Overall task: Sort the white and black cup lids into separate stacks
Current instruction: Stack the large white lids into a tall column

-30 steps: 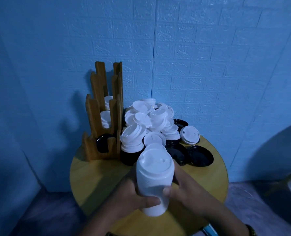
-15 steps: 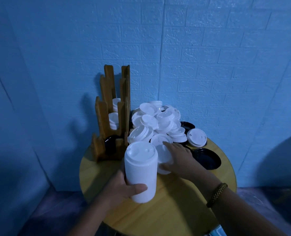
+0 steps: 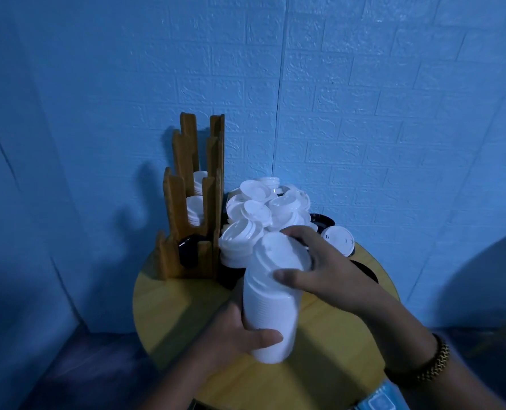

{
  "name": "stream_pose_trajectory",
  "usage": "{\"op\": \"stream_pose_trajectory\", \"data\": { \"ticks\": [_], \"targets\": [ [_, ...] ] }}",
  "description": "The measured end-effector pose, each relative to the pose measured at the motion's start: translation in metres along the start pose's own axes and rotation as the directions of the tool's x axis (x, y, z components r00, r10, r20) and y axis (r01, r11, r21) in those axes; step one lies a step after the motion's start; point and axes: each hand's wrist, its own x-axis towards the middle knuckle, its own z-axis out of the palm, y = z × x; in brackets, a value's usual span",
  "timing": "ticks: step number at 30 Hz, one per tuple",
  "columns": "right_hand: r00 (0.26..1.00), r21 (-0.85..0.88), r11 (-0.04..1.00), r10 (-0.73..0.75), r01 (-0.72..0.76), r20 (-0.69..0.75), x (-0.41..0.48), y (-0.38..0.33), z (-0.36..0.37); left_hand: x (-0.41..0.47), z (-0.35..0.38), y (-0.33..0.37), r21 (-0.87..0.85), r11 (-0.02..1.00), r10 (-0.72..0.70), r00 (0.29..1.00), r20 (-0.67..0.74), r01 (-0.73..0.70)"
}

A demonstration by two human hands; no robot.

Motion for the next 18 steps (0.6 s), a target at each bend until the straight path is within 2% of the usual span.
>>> {"op": "stream_pose_trajectory", "data": {
  "ticks": [2,6,10,14,16,18],
  "targets": [
    [0.997,-0.124,0.992,-0.004,0.013,0.072,0.002,-0.004,0.005,0.001,0.005,0.004,0.003,1.0,0.022,0.999,0.029,-0.022],
    [0.995,-0.274,0.959,-0.045,0.068,0.088,0.003,-0.005,0.005,0.003,0.002,0.003,-0.007,0.997,0.072,0.996,0.06,-0.072],
    [0.986,-0.27,0.962,-0.003,0.048,0.168,0.001,-0.008,0.002,0.01,0.011,0.01,-0.143,0.979,0.14,0.989,-0.045,-0.145],
    [0.973,-0.222,0.975,0.033,0.019,0.229,0.0,-0.009,-0.006,0.018,0.012,0.014,-0.162,0.97,0.171,0.982,-0.077,-0.181],
    [0.981,-0.221,0.975,0.022,0.021,0.193,0.0,-0.007,-0.003,0.019,0.012,0.013,-0.169,0.966,0.188,0.98,-0.061,-0.196],
    [0.997,-0.28,0.959,-0.014,0.033,0.07,0.0,-0.005,0.007,0.02,0.018,0.011,-0.16,0.964,0.196,0.973,-0.121,-0.214]
  ]
}}
